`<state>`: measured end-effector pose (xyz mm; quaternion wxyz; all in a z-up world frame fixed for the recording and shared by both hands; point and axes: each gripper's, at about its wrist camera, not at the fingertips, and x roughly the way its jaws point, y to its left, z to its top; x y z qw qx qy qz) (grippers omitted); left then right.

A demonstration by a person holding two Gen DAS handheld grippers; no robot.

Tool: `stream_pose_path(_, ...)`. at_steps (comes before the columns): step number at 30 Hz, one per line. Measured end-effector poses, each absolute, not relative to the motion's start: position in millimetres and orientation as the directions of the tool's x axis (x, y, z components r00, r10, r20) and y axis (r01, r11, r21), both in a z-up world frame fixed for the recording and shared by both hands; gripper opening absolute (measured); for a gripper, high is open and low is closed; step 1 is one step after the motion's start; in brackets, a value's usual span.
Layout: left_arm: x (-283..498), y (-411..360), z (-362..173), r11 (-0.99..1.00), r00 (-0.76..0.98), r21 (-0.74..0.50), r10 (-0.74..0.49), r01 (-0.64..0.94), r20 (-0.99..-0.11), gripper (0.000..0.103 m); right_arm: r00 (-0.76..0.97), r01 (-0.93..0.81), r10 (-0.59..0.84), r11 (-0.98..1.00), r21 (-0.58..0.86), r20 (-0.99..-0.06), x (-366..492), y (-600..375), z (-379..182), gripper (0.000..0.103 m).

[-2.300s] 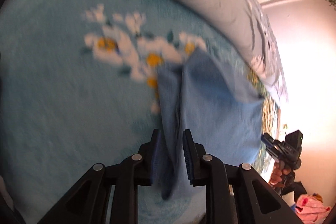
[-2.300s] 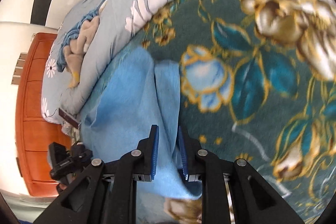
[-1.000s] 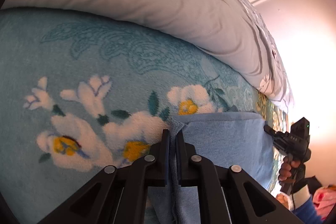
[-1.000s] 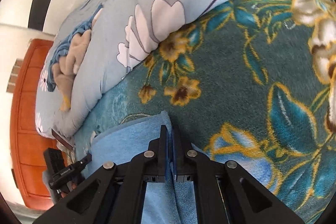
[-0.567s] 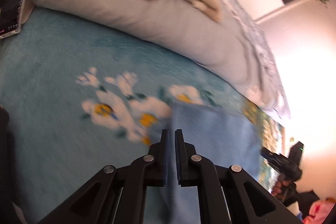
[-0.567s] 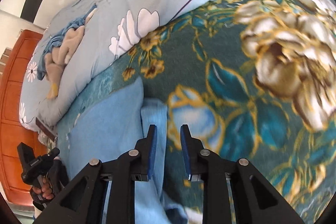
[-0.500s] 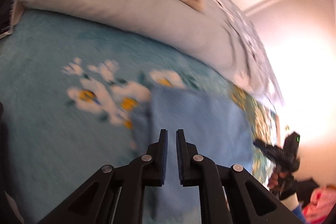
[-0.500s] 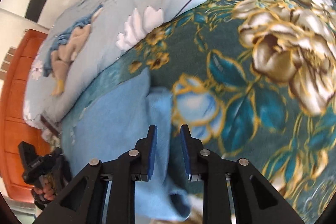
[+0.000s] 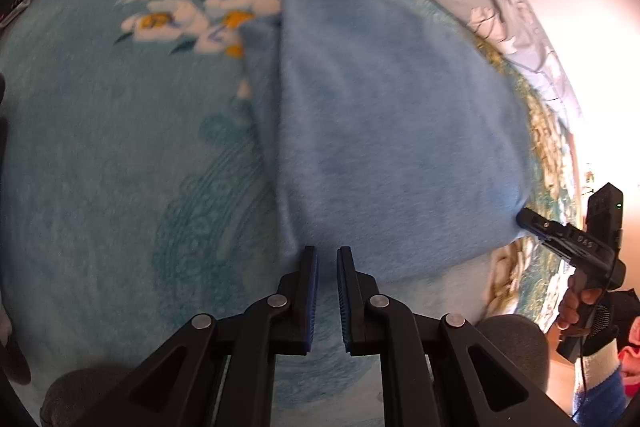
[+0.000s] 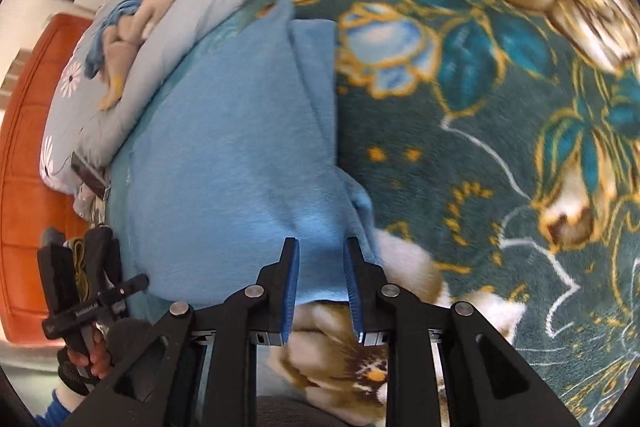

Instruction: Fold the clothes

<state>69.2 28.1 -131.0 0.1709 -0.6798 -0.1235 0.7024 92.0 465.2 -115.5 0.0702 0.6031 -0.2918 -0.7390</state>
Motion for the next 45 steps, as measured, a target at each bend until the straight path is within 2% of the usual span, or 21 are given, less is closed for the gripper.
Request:
stream_pose_path(4, 70, 21, -134, -0.895, -0.015, -0.446, 0.446, -0.025, -0.895, 0.011, -0.266, -0.255, -0.452, -0.818, 0.515, -0.851, 94, 467, -115, 0.023)
stream_pose_path(7, 67, 24, -119, -0.884, -0.04, -0.465, 0.467, -0.049, -0.883, 0.012, -0.308, -0.231, -0.442, -0.824, 0.517, -0.842, 94, 472, -103, 0.023)
stream_pose_path(8, 65, 26, -112, -0.88, -0.051, -0.471, 0.474, -0.064, -0.879, 0.012, -0.326, -0.224, -0.44, -0.824, 0.521, -0.837, 93, 475, -99, 0.025)
stream_pose_path(11, 54, 43, -98, -0.853, -0.074, -0.514, 0.521, -0.091, -0.851, 0.022, -0.379, -0.241, -0.437, -0.804, 0.543, -0.816, 90, 489, -94, 0.046)
stream_pose_path(12, 49, 54, -97, -0.844, -0.074, -0.527, 0.535, -0.102, -0.842, 0.028, -0.388, -0.254, -0.438, -0.795, 0.551, -0.811, 88, 493, -95, 0.046)
stream_pose_path(18, 20, 119, -105, -0.811, -0.032, -0.563, 0.574, -0.157, -0.818, 0.029, -0.379, -0.324, -0.476, -0.736, 0.595, -0.794, 71, 502, -115, 0.046)
stream_pose_path(22, 10, 150, -119, -0.807, -0.01, -0.562, 0.573, -0.183, -0.819, 0.024, -0.388, -0.341, -0.49, -0.71, 0.616, -0.78, 67, 503, -122, 0.046)
stream_pose_path(23, 10, 156, -121, -0.808, -0.01, -0.558, 0.57, -0.191, -0.822, 0.019, -0.395, -0.345, -0.495, -0.701, 0.624, -0.774, 67, 503, -123, 0.046)
stream_pose_path(24, 10, 160, -123, -0.81, -0.008, -0.552, 0.564, -0.199, -0.826, 0.01, -0.401, -0.348, -0.499, -0.692, 0.632, -0.768, 66, 503, -124, 0.046)
stream_pose_path(25, 10, 164, -125, -0.813, -0.007, -0.545, 0.558, -0.207, -0.83, 0.009, -0.404, -0.353, -0.506, -0.683, 0.64, -0.762, 67, 503, -125, 0.046)
stream_pose_path(28, 13, 167, -136, -0.826, 0.008, -0.522, 0.533, -0.211, -0.846, 0.006, -0.405, -0.369, -0.508, -0.67, 0.644, -0.76, 65, 500, -127, 0.04)
stream_pose_path(30, 12, 164, -144, -0.832, 0.016, -0.526, 0.532, -0.175, -0.846, 0.001, -0.396, -0.377, -0.512, -0.666, 0.644, -0.762, 63, 496, -127, 0.023)
stream_pose_path(33, 9, 159, -151, -0.831, 0.017, -0.541, 0.544, -0.125, -0.839, 0.001, -0.382, -0.383, -0.504, -0.677, 0.629, -0.775, 59, 490, -124, 0.012)
stream_pose_path(37, 11, 163, -147, -0.842, 0.007, -0.521, 0.525, -0.142, -0.851, 0.001, -0.366, -0.383, -0.469, -0.711, 0.589, -0.804, 55, 481, -111, 0.009)
stream_pose_path(41, 18, 137, -123, -0.781, -0.031, -0.614, 0.621, -0.117, -0.783, 0.001, -0.379, -0.362, -0.458, -0.726, 0.584, -0.804, 55, 473, -86, 0.008)
stream_pose_path(45, 23, 92, -96, -0.773, -0.131, -0.626, 0.635, -0.105, -0.762, 0.001, -0.405, -0.318, -0.426, -0.764, 0.562, -0.809, 52, 454, -54, 0.008)
